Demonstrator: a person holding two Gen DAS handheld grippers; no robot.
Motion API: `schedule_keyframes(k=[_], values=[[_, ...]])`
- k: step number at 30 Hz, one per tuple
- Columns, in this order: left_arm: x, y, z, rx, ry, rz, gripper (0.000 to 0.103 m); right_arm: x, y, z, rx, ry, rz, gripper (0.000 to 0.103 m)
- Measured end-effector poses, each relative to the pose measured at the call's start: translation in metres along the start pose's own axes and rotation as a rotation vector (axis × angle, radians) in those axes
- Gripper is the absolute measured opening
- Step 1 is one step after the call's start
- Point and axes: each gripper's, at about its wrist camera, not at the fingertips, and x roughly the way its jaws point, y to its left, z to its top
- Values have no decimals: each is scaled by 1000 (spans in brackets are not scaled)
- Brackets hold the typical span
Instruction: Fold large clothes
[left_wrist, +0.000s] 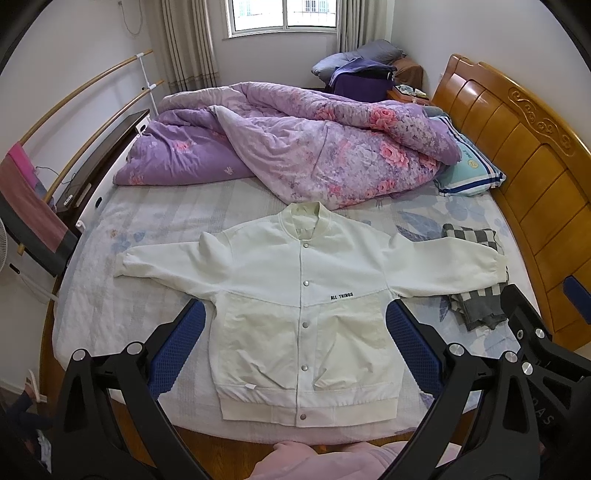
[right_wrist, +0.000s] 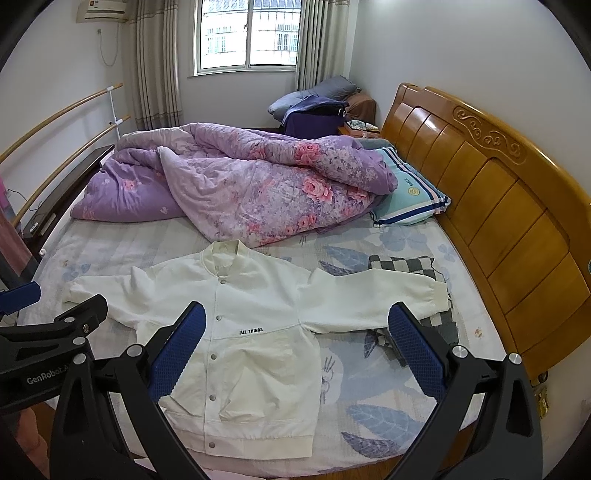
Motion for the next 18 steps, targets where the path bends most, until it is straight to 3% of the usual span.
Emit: schedule_keyframes(k=[18], values=[[0, 4, 2, -2, -7, 2, 98, -2, 12, -3, -7, -3, 8, 96]])
